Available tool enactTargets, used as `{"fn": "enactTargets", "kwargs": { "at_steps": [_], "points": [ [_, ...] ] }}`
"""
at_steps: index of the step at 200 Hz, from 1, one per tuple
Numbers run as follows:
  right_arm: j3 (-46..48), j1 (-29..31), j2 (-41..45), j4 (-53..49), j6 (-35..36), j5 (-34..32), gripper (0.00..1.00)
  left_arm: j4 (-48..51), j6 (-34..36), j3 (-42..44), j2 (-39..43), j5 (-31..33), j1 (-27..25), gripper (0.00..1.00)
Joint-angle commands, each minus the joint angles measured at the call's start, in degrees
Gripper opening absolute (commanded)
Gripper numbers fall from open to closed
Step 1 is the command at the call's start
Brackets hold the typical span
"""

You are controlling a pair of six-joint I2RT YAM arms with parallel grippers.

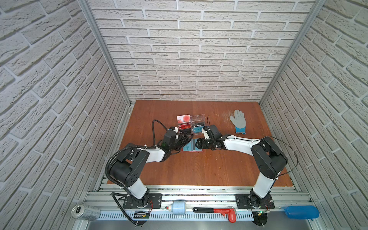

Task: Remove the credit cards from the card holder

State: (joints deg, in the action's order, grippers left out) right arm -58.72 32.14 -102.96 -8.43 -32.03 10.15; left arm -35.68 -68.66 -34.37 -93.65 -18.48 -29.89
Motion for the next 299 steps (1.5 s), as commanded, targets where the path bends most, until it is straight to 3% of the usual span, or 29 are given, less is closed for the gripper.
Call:
{"fn": "enactTargets", "kwargs": {
  "at_steps": [1, 42, 143, 299],
  "points": [
    [-1.10, 0.63, 1.25, -1.96, 1.51, -1.97, 0.75, -3.20, 0.37, -1.44, -1.31, -1.19, 0.35, 0.98],
    [-1.41, 1.08, 3.06, -1.66, 2.07, -0.63, 0.75, -4.47, -0.07, -0.87, -3.09, -1.47, 1.58, 0.98],
    [-6.48, 2.22, -5.66, 6.31, -3.09, 9.70, 0.66, -5.74, -0.22, 1.74, -3.16, -1.59, 3.34, 0.98],
    [-5.97, 2.66, -12.13, 9.82, -6.99, 11.56, 0.57, -0.60, 1.23, 3.35, -1.41, -0.68, 3.80, 0.98]
  ]
}}
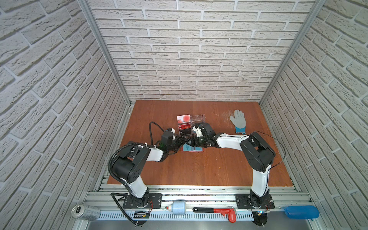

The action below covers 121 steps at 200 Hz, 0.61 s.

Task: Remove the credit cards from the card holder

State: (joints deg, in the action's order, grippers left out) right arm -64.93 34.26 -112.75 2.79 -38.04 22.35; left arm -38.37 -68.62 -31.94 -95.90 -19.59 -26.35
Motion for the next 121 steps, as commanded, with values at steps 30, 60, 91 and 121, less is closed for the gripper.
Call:
{"fn": "enactTargets", "kwargs": {
  "at_steps": [30, 60, 91, 121],
  "points": [
    [0.62, 0.57, -2.96, -0.81, -1.38, -0.59, 0.56, 2.24, 0.80, 0.57, 0.24, -0.10, 0.16, 0.98],
    [1.11, 0.54, -3.52, 0.17, -1.85, -0.22, 0.55, 1.33, -0.22, 0.22, -0.39, -0.91, -0.46, 0.98],
    [1.62, 0.56, -3.87, 1.36, -2.47, 0.40, 0.55, -0.74, -1.38, 0.00, -1.90, -1.49, -1.66, 0.98],
    [2.73, 0.58, -3.49, 3.91, -3.51, 1.96, 0.54, -2.35, -2.04, 0.30, -2.63, -1.63, -2.30, 0.98]
  ]
}}
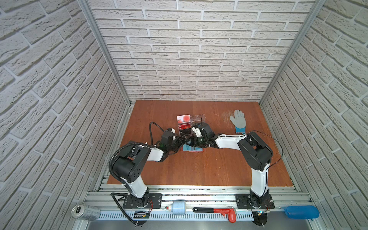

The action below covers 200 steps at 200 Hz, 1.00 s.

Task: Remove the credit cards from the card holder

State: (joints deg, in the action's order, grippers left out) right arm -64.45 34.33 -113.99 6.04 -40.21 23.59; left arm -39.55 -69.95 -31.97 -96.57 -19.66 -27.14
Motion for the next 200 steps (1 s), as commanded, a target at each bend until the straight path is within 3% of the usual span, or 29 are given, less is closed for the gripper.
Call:
{"fn": "enactTargets", "kwargs": {
  "at_steps": [1, 58, 137, 200],
  "points": [
    [2.28, 0.50, -2.26, 0.74, -1.35, 0.73, 0.54, -1.20, -0.71, 0.32, -1.95, -1.63, -1.47, 0.98],
    [6.35, 0.21, -1.58, 11.29, -5.27, 3.80, 0.51, -4.26, -2.19, 2.33, -3.08, -1.58, -1.52, 0.97],
    [14.32, -0.03, -2.37, 34.56, -14.23, 6.80, 0.47, -8.35, -3.70, 3.84, -4.50, -2.13, -1.51, 0.92],
    [16.93, -0.05, -4.45, 45.63, -17.43, 7.84, 0.34, -9.90, -4.40, 4.54, -5.55, -1.94, -1.51, 0.95]
  ]
}}
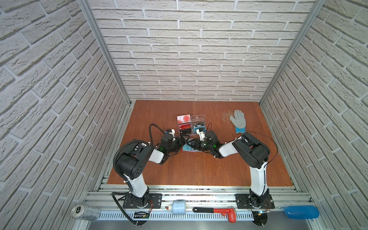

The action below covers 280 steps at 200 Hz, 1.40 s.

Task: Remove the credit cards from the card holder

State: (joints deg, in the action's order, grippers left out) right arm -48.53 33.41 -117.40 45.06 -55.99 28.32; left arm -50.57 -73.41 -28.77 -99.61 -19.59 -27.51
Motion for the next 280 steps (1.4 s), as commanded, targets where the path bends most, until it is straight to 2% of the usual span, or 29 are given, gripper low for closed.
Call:
{"fn": "enactTargets", "kwargs": {
  "at_steps": [1, 65, 94, 108, 280],
  "points": [
    [1.00, 0.87, -1.10, 6.75, -1.70, 3.14, 0.34, 1.10, -0.95, 1.35, -2.51, -2.02, -1.14, 0.95],
    [2.87, -0.35, -1.74, 12.31, -3.15, 4.48, 0.23, 0.38, -1.04, 2.01, -3.66, -1.85, -0.44, 0.95],
    [3.25, -0.89, -1.86, 13.64, -3.43, 5.51, 0.22, 0.33, -1.00, 2.29, -3.72, -1.70, -0.41, 0.96],
    [3.41, -1.15, -1.93, 13.95, -3.43, 5.76, 0.19, 0.37, -0.95, 2.40, -3.86, -1.76, -0.27, 0.96],
    [4.61, -3.34, -3.35, 19.87, -4.74, 8.98, 0.13, -0.85, -1.12, 3.01, -5.17, -1.68, 0.08, 0.97]
  ]
}}
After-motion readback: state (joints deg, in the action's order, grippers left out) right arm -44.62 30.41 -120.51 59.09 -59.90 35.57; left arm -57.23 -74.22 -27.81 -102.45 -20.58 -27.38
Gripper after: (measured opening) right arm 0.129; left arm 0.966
